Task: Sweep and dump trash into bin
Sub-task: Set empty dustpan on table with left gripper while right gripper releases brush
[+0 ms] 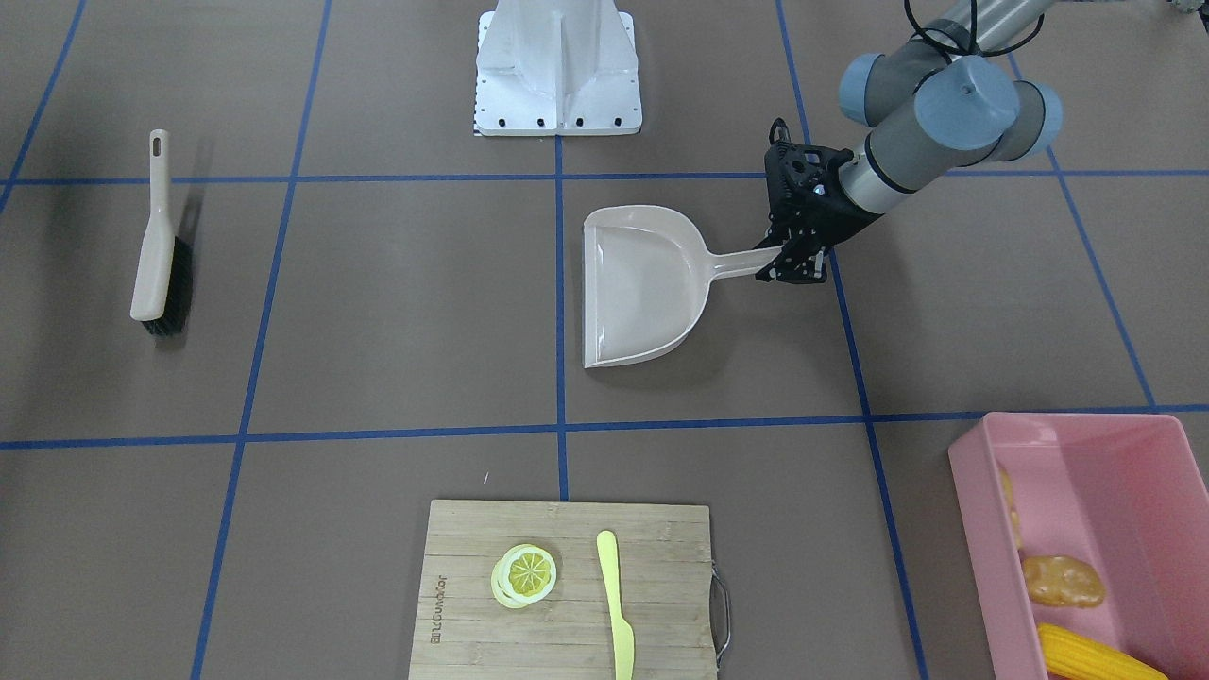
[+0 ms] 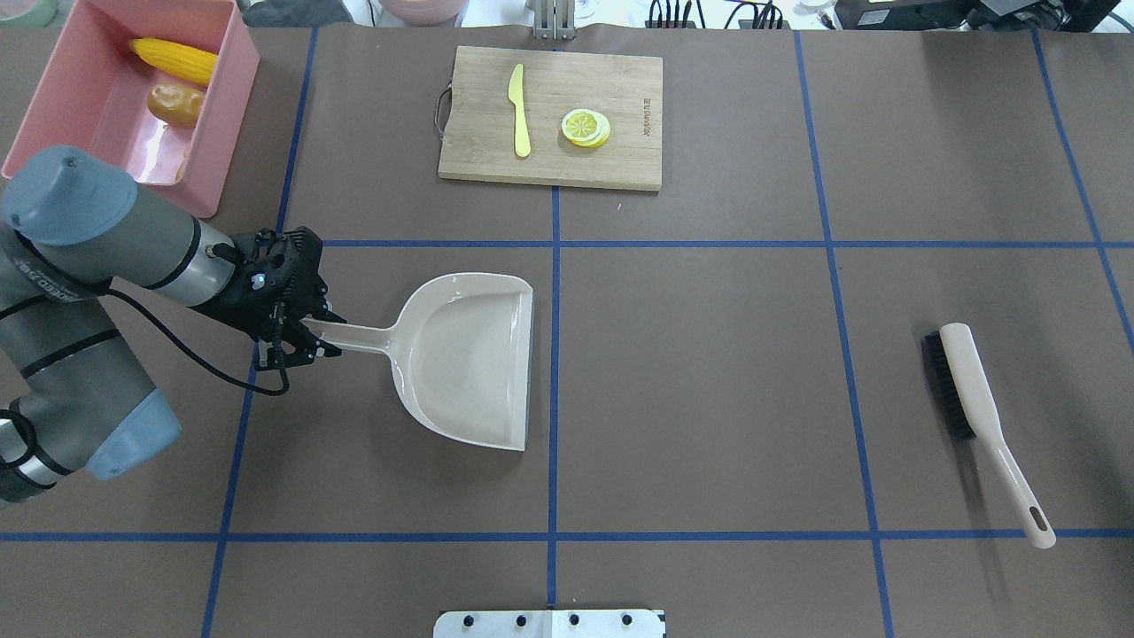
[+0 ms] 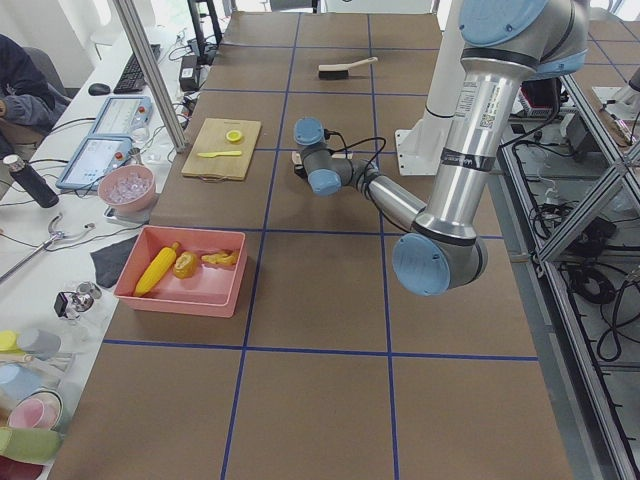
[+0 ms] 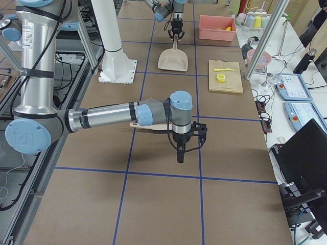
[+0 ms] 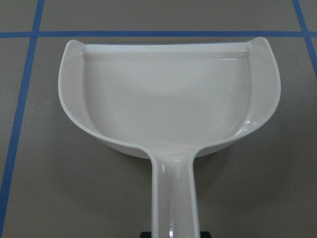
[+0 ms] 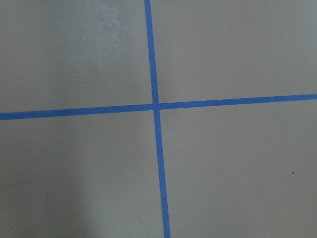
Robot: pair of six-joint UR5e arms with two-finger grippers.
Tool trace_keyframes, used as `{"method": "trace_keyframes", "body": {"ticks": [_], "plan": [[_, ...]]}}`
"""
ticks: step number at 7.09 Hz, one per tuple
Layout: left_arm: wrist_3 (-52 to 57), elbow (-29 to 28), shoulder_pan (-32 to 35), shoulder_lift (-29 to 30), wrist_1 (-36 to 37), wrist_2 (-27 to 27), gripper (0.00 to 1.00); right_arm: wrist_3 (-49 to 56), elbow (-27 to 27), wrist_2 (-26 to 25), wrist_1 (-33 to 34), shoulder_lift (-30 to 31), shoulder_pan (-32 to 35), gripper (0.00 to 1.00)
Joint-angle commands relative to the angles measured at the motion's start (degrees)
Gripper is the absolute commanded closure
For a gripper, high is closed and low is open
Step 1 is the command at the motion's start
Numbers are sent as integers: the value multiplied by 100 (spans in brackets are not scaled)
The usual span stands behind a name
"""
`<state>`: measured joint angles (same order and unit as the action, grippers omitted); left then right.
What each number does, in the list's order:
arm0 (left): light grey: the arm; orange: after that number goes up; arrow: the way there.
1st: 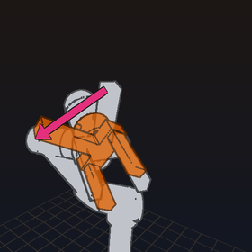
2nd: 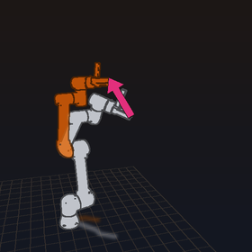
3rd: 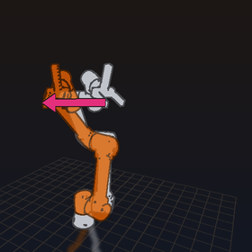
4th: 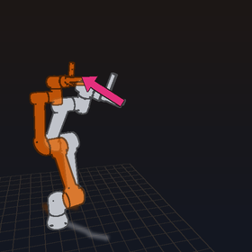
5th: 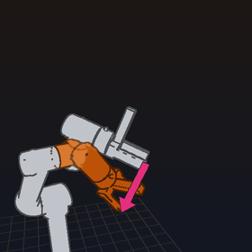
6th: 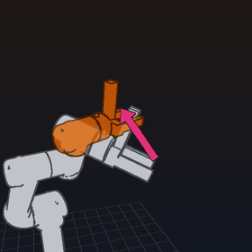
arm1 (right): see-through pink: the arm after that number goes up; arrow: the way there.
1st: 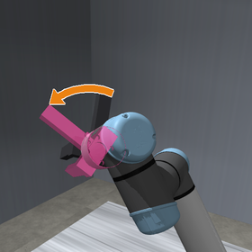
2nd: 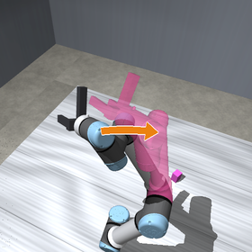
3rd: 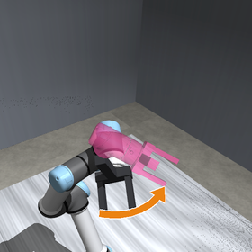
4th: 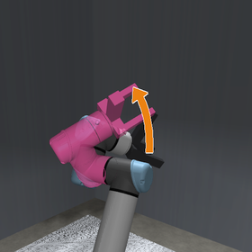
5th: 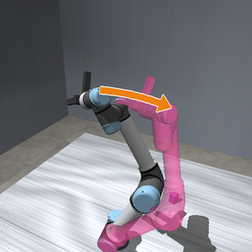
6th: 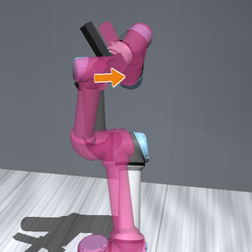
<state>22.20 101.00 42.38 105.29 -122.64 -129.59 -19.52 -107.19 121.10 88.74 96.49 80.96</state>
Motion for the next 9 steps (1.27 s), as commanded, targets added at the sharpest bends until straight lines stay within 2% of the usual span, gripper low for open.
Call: {"method": "trace_keyframes", "body": {"ticks": [1,2,3,5,7,9], "plan": [[21,-10,-1,0,-14,4,59,36,-135,594,82,63,295,0],[30,-19,-1,-8,-23,4,45,88,-109,1034,30,185,628,0],[30,-10,-1,-8,-23,4,27,97,-135,1073,21,221,770,0],[21,-1,7,-8,-75,-13,1,509,-117,1073,21,221,789,0],[-5,138,173,-130,-120,21,1,554,-48,1091,4,413,789,0],[-14,297,962,-472,134,503,1,1185,234,1082,3,353,781,0]]}}
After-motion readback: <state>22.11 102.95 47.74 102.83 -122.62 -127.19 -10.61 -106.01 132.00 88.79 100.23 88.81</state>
